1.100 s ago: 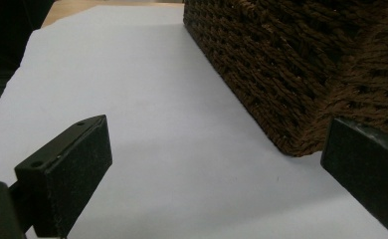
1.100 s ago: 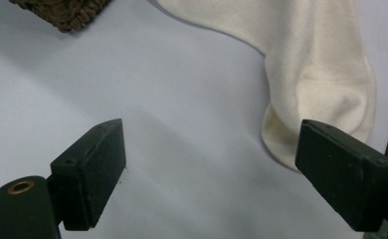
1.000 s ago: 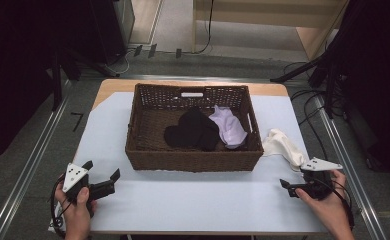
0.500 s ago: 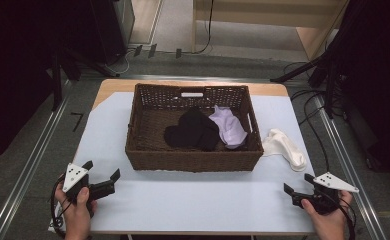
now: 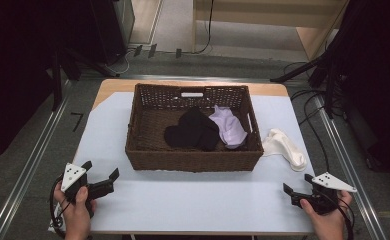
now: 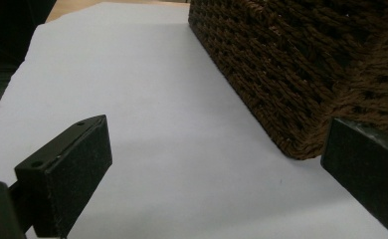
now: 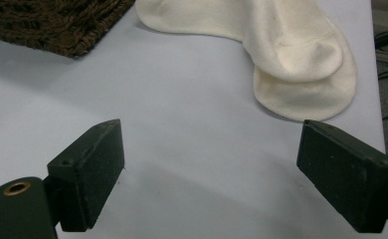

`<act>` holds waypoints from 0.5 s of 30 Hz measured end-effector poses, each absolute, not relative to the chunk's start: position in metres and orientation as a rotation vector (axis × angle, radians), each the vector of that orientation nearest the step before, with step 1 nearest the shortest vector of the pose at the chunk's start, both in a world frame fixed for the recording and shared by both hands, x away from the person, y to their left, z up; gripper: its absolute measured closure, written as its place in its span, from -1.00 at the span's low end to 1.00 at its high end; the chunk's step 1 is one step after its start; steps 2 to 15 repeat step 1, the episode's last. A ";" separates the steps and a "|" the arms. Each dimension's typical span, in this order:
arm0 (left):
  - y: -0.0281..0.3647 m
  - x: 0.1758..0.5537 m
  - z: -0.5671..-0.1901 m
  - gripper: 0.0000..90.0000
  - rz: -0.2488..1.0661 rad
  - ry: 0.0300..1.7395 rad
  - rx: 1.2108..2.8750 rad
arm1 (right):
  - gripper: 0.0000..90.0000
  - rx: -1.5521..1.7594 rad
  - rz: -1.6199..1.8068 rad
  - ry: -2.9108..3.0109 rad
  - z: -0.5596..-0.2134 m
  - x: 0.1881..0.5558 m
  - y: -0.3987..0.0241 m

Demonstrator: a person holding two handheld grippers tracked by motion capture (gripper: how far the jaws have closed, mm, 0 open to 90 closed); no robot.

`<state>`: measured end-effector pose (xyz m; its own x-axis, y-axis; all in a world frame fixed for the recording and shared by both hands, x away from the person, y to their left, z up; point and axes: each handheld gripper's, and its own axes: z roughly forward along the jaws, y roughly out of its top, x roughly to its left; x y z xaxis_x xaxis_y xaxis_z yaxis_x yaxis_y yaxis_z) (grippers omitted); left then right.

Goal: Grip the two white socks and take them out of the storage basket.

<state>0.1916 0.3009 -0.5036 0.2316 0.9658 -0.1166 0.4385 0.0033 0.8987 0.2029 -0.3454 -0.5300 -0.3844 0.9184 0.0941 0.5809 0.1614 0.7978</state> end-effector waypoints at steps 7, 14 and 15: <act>0.301 0.191 -0.504 -0.99 0.726 1.352 1.588 | -0.79 1.427 1.095 2.017 -0.530 0.203 -0.346; 0.301 0.191 -0.504 -0.99 0.726 1.352 1.588 | -0.79 1.427 1.095 2.017 -0.530 0.203 -0.346; 0.301 0.191 -0.504 -0.99 0.726 1.352 1.588 | -0.79 1.427 1.095 2.017 -0.530 0.203 -0.346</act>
